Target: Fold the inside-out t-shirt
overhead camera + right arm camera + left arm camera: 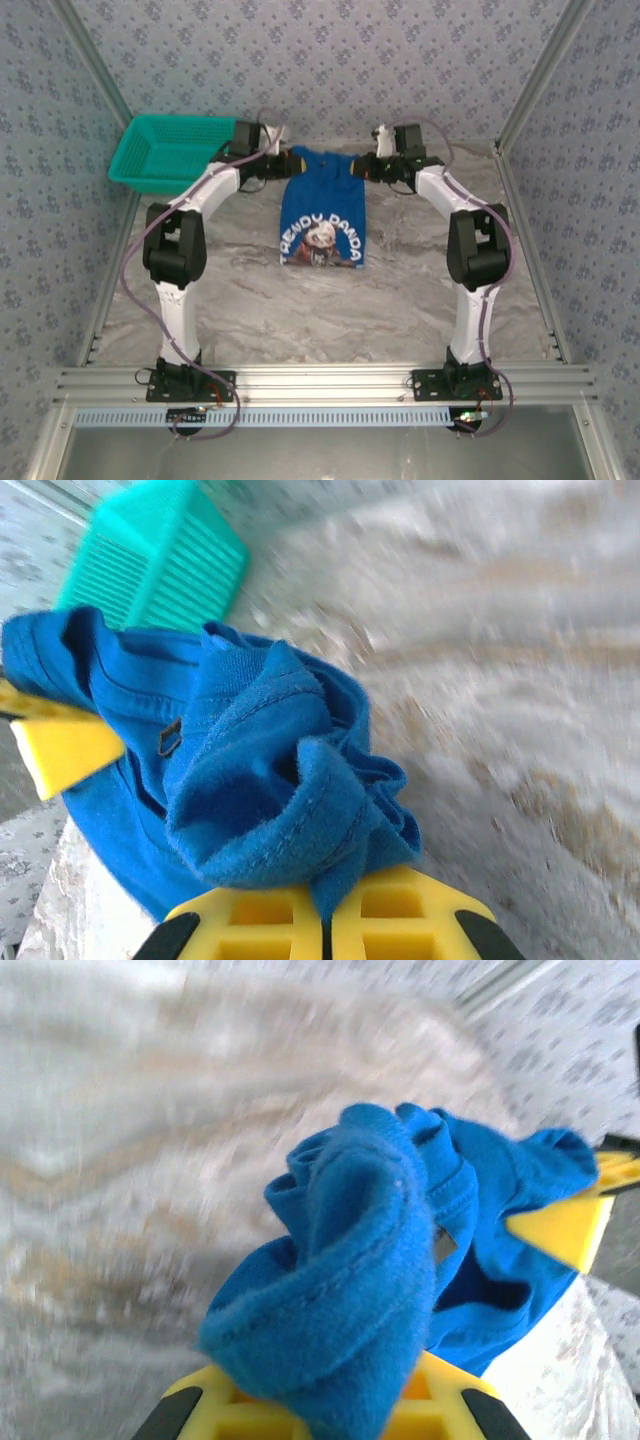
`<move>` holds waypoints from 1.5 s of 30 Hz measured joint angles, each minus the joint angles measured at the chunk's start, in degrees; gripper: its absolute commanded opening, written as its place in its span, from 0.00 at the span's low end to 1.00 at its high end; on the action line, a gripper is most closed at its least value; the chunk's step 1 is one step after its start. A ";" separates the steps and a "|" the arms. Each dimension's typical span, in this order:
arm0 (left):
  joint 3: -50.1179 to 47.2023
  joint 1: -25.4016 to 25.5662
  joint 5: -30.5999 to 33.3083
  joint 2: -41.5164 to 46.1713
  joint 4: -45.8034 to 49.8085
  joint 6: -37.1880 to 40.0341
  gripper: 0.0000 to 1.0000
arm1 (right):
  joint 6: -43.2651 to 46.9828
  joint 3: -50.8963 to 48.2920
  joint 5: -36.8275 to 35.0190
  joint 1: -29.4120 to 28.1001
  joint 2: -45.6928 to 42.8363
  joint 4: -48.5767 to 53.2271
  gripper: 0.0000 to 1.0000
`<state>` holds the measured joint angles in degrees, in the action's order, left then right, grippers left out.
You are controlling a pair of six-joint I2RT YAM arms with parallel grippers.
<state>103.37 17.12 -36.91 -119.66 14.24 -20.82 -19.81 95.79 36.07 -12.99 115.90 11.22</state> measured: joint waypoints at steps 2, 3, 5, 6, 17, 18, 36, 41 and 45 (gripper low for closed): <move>2.08 0.00 0.13 2.86 -0.55 0.39 0.00 | 1.46 1.20 0.39 0.00 -3.23 -0.66 0.00; 2.34 0.02 0.13 4.26 -0.87 0.66 0.00 | 2.14 1.31 0.66 0.00 -4.72 -1.01 0.00; 1.68 0.02 0.07 7.61 -1.46 1.29 0.00 | 4.15 1.16 1.29 -0.17 -7.93 -1.20 0.01; 0.55 0.02 0.07 9.11 -2.16 1.51 0.00 | 5.14 0.63 1.44 -0.31 -9.35 -1.53 0.01; -40.98 5.27 1.27 27.28 -13.16 2.58 0.00 | 12.20 -29.59 1.99 -7.80 -24.70 -4.79 0.03; -43.89 6.29 1.75 28.41 -13.40 2.58 0.00 | 12.26 -33.09 1.31 -8.81 -26.45 -4.33 0.03; -61.09 13.49 13.66 37.59 -14.03 1.22 0.02 | 6.88 -45.62 -11.23 -12.96 -32.81 1.70 0.05; -56.74 10.82 15.23 30.38 -14.84 0.61 0.05 | 5.97 -41.27 -14.25 -10.49 -25.20 3.10 0.06; -55.71 9.97 15.52 26.51 -16.52 0.20 0.09 | 5.86 -39.21 -15.23 -9.73 -20.37 3.65 0.07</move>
<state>47.66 27.09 -21.39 -93.14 -2.28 -20.62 -13.96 56.58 20.84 -22.72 95.53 14.87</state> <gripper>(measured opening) 0.073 0.081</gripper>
